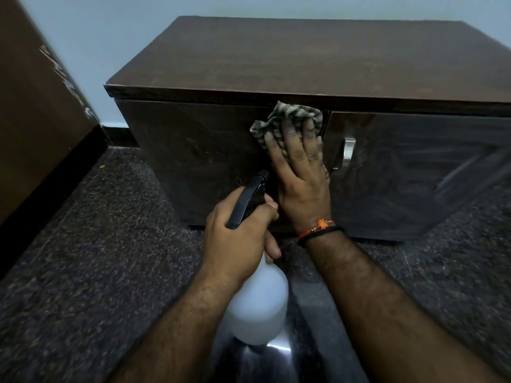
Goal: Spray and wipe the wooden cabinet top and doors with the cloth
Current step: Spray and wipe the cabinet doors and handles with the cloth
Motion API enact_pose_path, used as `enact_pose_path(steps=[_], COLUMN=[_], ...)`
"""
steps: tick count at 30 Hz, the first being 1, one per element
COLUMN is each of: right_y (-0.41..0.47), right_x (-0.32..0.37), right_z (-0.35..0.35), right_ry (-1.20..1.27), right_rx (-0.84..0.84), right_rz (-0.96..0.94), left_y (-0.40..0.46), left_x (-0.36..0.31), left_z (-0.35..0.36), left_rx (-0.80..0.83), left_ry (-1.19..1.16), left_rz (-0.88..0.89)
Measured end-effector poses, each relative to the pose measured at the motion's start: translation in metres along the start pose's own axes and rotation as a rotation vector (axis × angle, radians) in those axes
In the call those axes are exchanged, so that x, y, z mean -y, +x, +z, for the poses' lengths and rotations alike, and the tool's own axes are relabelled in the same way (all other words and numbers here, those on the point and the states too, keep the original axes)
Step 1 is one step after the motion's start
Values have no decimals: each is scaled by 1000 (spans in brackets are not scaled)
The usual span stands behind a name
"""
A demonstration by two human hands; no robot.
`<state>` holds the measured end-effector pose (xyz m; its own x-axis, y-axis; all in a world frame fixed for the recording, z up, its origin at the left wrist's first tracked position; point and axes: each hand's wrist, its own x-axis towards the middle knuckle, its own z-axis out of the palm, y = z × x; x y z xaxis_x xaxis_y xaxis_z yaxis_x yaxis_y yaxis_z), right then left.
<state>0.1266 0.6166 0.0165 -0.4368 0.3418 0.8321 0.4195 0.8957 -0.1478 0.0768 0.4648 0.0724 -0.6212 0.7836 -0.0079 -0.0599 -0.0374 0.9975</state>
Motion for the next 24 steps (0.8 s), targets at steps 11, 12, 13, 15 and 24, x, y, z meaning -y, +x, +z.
enact_pose_path(steps=[11,12,13,15,24], right_y=[-75,-91,-107,-129,-94], right_x=[-22,-24,-24,-25,-19], right_z=[37,42,45,48,44], right_ry=[-82,-116,-155,-229,-370], right_rx=[99,161,235,339,266], right_rz=[-8,4,10,12,-83], left_y=[5,4,4,3,-3], left_x=[19,21,22,26,38], left_z=[4,4,4,2,-5], left_rx=[31,33,33,29,1], left_ry=[2,9,15,24,1], left_rz=[-30,-32,-34,-36,-56])
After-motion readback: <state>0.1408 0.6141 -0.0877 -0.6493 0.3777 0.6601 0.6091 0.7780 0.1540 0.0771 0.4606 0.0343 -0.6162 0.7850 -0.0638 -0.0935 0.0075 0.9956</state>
